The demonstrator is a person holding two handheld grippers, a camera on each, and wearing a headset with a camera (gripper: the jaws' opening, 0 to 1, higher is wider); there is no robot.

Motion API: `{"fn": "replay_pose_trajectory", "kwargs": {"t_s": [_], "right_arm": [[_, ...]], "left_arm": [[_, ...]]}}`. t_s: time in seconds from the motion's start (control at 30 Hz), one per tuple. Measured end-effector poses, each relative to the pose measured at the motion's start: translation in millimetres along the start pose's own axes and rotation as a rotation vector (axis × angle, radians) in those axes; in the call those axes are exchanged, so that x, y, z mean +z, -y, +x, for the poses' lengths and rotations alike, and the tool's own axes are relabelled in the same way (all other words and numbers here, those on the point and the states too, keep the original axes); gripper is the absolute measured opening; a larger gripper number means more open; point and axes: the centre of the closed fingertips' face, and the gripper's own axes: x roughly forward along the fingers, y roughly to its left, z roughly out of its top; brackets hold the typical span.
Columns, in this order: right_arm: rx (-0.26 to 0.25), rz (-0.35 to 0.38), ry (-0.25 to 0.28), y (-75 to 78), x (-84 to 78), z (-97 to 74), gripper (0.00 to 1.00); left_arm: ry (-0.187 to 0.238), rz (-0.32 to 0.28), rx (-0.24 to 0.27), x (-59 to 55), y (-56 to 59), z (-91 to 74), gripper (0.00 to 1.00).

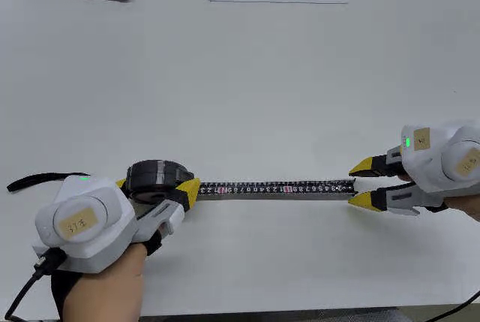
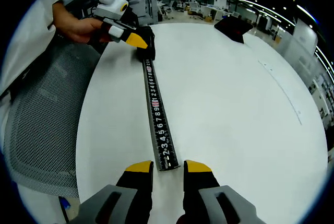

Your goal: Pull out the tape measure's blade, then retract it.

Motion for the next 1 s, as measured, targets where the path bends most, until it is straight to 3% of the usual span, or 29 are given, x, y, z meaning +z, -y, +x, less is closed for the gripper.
{"fn": "replay_pose_trajectory", "kwargs": {"t_s": [0.4, 0.8, 1.0], "right_arm": [[0.051, -0.093, -0.067, -1.9, -2.6, 6.4, 0.14], [0.048, -0.199, -0.153, -1.9, -6.2, 9.5, 0.11], [0.049, -0.211, -0.185, 0.3, -8.6, 9.7, 0.11]], "left_arm": [[-0.002, -0.003, 0.000, -0.4, 0.0, 0.0, 0.60], [-0.002, -0.005, 0.003, -0.4, -0.1, 0.2, 0.60], [-0.003, -0.009, 0.005, -0.4, -0.2, 0.4, 0.60]]}}
